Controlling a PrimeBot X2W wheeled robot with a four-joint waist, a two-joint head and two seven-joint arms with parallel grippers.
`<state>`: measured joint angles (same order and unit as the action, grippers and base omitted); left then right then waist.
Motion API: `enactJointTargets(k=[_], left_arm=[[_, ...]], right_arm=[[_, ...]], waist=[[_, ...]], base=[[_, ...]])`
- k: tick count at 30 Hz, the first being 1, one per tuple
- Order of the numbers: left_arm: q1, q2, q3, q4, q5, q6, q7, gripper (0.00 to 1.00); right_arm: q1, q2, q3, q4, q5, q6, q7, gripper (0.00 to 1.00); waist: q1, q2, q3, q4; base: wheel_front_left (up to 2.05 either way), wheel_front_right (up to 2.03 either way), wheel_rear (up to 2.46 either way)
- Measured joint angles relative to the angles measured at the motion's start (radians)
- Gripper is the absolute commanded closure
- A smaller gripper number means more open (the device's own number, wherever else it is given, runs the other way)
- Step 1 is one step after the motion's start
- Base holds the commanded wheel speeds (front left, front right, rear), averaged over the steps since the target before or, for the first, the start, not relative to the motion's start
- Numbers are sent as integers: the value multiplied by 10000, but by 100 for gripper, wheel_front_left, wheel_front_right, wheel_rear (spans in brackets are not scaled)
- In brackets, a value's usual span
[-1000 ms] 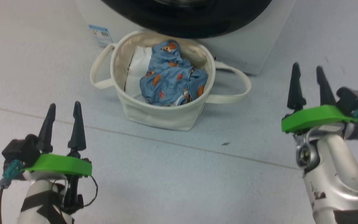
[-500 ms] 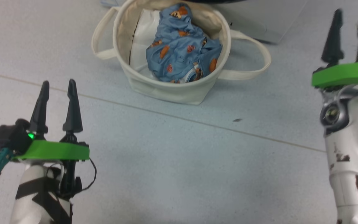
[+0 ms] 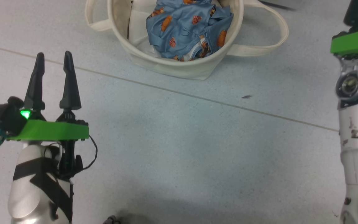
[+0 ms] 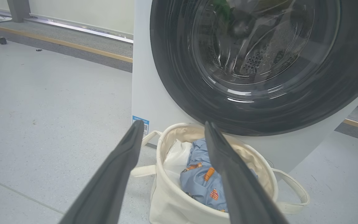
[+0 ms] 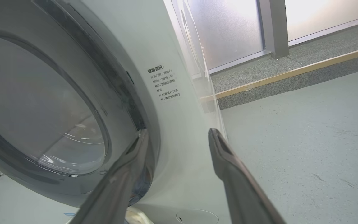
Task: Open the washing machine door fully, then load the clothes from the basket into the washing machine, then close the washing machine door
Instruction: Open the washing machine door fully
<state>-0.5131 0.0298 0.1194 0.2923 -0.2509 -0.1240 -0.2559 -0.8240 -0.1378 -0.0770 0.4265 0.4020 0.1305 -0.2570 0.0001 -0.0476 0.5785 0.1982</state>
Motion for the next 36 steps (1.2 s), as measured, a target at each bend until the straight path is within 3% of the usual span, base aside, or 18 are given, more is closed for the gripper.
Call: enactJointTargets(k=[10, 15, 16, 17, 19, 36], left_arm=[[-217, -19, -4, 52, -173, -8, 0, 0], [-225, -27, -50, 54, -255, -8, 0, 0], [-225, -27, -58, 54, -255, -8, 0, 0], [-225, -27, -59, 54, -255, -8, 0, 0], [-225, -31, -73, 54, -255, -8, 0, 0], [-227, -38, -148, 46, -267, -8, 0, 0]], right_arm=[[-383, -224, -4, -169, 111, 0, -2, 0], [-717, -215, -90, -188, 1198, 0, -2, 0], [-867, -224, -102, -169, 1448, 0, -2, 13], [-1039, -242, -100, -132, 1691, 0, -2, 73], [-1382, -305, -98, -23, 2182, 0, 0, 100], [-3480, -658, -612, 861, 5850, -2, 1551, 100]], waist=[[-1, 0, 244, -4], [-2, 0, 286, 47], [-1, 0, 312, 68], [-1, 0, 340, 92], [-1, 0, 397, 145], [-1, 0, 630, 404]], base=[[0, 0, 0], [0, 0, 0], [0, 0, 0], [0, 0, 0], [0, 0, 0], [0, 0, 0]])
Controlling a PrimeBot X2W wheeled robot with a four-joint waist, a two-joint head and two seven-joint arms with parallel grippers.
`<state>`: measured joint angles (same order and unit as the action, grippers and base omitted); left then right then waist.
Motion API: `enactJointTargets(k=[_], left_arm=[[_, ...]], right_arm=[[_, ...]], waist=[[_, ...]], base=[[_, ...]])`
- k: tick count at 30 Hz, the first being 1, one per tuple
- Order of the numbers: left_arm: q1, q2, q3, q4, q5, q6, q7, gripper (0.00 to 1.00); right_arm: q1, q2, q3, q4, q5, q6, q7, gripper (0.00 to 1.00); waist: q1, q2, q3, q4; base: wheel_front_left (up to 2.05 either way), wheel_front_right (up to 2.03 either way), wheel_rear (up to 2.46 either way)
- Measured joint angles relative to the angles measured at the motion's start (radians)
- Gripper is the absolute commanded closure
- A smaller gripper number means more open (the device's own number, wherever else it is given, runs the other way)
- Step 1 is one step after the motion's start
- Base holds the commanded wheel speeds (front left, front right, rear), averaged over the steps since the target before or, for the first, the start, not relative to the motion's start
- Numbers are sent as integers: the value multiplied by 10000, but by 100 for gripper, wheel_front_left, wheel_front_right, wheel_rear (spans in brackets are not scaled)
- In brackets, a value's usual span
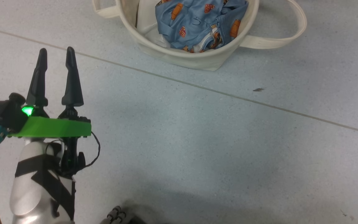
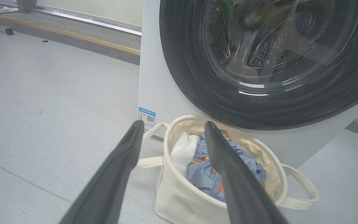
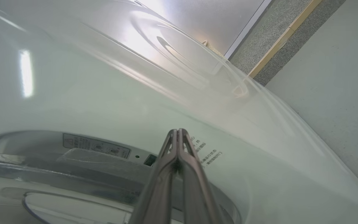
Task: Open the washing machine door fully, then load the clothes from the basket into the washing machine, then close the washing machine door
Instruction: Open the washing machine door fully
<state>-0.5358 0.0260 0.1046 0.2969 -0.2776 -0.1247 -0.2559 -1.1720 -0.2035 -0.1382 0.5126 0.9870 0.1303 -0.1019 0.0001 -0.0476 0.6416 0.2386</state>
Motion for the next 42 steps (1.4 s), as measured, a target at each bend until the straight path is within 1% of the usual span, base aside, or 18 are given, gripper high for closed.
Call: enactJointTargets(k=[4, 10, 15, 25, 29, 33, 36, 42], left_arm=[[-8, -2, -25, -6, 0, 0, 0, 0], [-22, -6, -69, -10, 0, 0, 0, 0], [-26, -6, -119, -6, -2, 0, 0, 0], [-25, -8, -213, 65, -73, 0, 0, 0], [-25, -10, -211, 113, -75, 0, 0, 0], [-23, -10, -203, 190, -69, 0, 0, 0], [-16, -8, -184, 240, 33, 0, 0, 0], [-7, -8, -134, 286, 144, 0, 0, 0]], right_arm=[[-457, 31, -199, 408, 546, 0, 554, 100], [-1002, 92, -422, 897, 1009, 0, 1221, 100], [-1147, 330, -414, 1285, 1089, 0, 1670, 100], [-1345, 474, -305, 1691, 1250, -2, 2245, 100], [-1372, 453, -322, 1745, 1411, -4, 2575, 100], [-1333, 322, -153, 1737, 1436, -10, 3183, 100], [-1202, 284, 4, 1668, 1515, -71, 3662, 100], [-639, 282, 295, 1231, 1916, -71, 4753, 100]], waist=[[0, 0, 40, 6], [0, 0, 64, 31], [0, 0, -43, 42], [-1, 0, -120, 148], [-1, 0, -131, 178], [-1, -1, -227, 127], [-1, -1, -307, 10], [-1, 0, -496, -298]], base=[[0, 0, 0], [0, 0, 0], [0, 0, 0], [0, 0, 0], [0, 0, 0], [0, 0, 0], [0, 0, 0], [0, 0, 0]])
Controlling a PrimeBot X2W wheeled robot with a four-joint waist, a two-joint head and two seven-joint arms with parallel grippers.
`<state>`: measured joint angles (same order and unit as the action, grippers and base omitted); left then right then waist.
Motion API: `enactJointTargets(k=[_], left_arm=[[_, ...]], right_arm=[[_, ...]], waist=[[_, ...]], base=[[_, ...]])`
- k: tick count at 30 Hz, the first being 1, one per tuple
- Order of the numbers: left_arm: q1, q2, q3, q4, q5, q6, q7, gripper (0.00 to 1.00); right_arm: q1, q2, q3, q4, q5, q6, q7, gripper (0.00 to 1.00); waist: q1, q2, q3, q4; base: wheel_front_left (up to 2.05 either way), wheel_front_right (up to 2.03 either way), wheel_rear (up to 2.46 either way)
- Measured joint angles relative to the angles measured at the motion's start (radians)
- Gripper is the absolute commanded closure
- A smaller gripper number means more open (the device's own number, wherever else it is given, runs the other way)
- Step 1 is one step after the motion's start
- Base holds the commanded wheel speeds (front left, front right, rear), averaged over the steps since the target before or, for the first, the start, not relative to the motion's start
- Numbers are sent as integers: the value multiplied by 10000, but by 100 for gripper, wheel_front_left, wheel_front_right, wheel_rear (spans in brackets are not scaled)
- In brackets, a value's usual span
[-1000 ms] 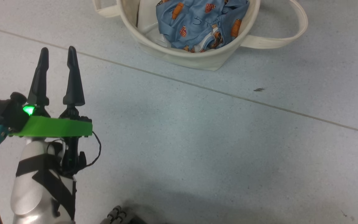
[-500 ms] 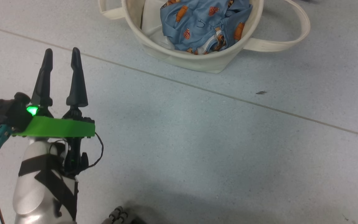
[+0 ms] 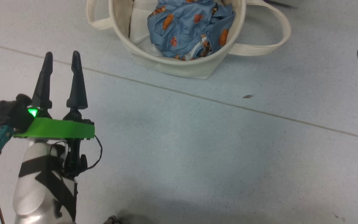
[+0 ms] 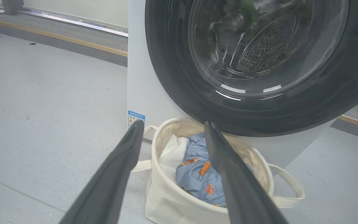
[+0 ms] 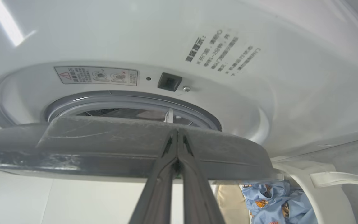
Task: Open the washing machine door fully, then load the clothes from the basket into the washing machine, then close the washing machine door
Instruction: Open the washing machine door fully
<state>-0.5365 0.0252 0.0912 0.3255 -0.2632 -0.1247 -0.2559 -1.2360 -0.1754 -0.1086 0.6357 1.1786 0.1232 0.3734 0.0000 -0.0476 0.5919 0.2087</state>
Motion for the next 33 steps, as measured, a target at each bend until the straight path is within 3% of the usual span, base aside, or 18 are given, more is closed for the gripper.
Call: enactJointTargets(k=[14, 17, 23, 33], left_arm=[[365, 111, 278, 267, 332, 0, 0, 0], [427, 117, 286, 282, 407, 0, 0, 0], [426, 109, 226, 305, 412, 0, 0, 0], [422, 86, 205, 305, 401, 0, 0, 0]], right_arm=[[1673, 393, 224, -558, 1066, 0, 2385, 100], [1800, 401, 23, -782, 1060, 0, 2144, 100], [1772, 282, -665, -1300, 602, 0, 571, 100], [1392, 263, -291, -1058, 343, 0, 428, 100]], waist=[[-1, 0, -751, -695], [-1, 0, -853, -784], [1, 0, -857, -676], [1, 0, -590, -250]], base=[[0, 0, 0], [0, 0, 0], [0, 0, 0], [0, 0, 0]])
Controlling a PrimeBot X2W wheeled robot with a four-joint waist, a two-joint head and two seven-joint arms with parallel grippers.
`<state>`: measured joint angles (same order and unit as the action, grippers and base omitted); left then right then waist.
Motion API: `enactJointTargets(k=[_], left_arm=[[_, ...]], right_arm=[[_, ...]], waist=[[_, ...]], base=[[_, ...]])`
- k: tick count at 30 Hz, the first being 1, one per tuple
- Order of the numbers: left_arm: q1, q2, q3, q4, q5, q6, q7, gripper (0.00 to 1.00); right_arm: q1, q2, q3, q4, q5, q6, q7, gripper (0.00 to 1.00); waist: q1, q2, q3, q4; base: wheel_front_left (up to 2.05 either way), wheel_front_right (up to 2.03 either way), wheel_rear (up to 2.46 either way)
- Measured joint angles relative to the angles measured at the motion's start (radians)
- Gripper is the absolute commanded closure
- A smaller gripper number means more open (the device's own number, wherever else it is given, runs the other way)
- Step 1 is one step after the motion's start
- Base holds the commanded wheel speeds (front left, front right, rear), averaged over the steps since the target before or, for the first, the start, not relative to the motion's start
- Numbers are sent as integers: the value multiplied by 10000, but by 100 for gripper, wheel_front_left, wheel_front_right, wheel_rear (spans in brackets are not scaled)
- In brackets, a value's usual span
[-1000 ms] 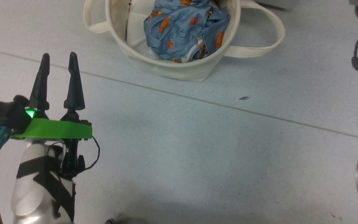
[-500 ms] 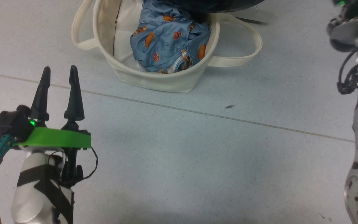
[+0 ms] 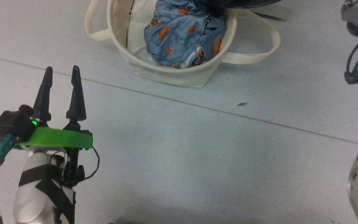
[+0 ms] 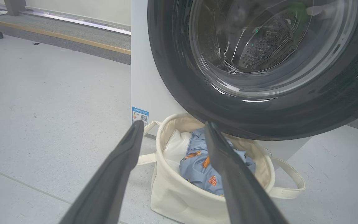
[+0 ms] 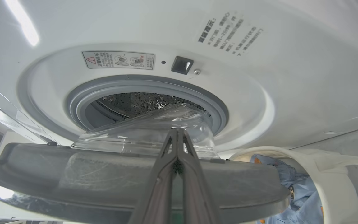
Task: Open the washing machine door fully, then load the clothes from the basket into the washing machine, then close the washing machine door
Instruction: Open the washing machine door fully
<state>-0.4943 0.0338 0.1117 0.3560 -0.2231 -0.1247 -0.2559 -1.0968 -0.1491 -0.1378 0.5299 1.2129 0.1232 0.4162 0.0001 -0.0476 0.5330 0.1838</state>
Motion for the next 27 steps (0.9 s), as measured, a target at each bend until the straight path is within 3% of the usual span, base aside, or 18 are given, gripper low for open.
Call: enactJointTargets(k=[9, 17, 27], left_arm=[[3, -35, 2, 0, -4, 0, 0, 0], [34, -38, 65, 65, -25, 0, 0, 0], [937, 159, 723, 27, 59, 0, 0, 0]], right_arm=[[-644, 44, 558, 543, -380, 0, 73, 100], [-595, 15, 932, 731, -414, 0, 775, 100], [483, 230, 1925, 401, -410, 0, 1946, 100]], waist=[[0, 0, -54, 233], [0, 0, -315, 111], [-1, 0, -1107, -187]], base=[[0, 0, 0], [0, 0, 0], [0, 0, 0]])
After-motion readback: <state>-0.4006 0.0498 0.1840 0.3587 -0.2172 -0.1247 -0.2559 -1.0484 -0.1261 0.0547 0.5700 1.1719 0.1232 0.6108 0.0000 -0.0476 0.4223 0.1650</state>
